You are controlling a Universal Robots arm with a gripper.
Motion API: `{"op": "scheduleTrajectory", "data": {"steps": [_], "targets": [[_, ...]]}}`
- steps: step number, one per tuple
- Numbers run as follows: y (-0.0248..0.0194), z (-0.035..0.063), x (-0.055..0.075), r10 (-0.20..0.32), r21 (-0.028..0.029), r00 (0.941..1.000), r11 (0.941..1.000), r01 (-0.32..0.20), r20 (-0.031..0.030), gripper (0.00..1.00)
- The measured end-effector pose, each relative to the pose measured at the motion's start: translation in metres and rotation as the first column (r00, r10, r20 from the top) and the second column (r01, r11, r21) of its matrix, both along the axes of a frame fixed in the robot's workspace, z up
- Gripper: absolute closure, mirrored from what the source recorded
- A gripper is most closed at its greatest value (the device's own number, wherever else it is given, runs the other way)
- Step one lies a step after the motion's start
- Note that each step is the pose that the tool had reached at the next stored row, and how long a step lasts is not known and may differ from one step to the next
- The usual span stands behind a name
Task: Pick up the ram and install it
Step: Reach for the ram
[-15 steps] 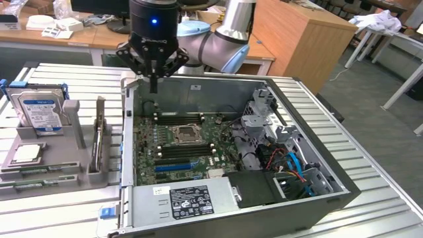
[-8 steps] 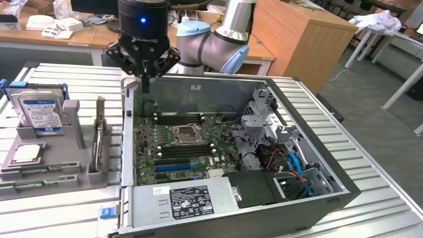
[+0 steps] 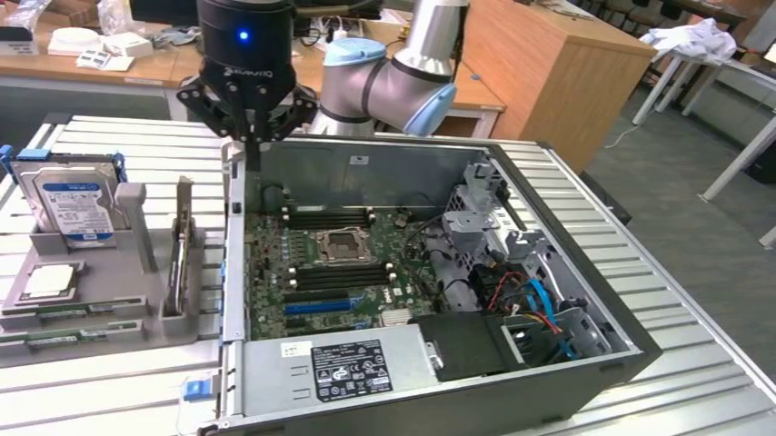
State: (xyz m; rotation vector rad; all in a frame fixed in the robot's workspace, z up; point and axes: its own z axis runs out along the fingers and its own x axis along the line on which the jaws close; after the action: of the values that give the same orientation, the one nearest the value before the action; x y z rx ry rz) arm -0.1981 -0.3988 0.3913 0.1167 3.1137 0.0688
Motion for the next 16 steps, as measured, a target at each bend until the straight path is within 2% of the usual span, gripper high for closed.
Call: {"op": "scheduleTrajectory", "data": {"steps": [16], "targets": [[0.0, -0.0013, -0.033, 0.0, -0.0008, 1.0, 1.0, 0.0, 0.0001, 0.89]]}}
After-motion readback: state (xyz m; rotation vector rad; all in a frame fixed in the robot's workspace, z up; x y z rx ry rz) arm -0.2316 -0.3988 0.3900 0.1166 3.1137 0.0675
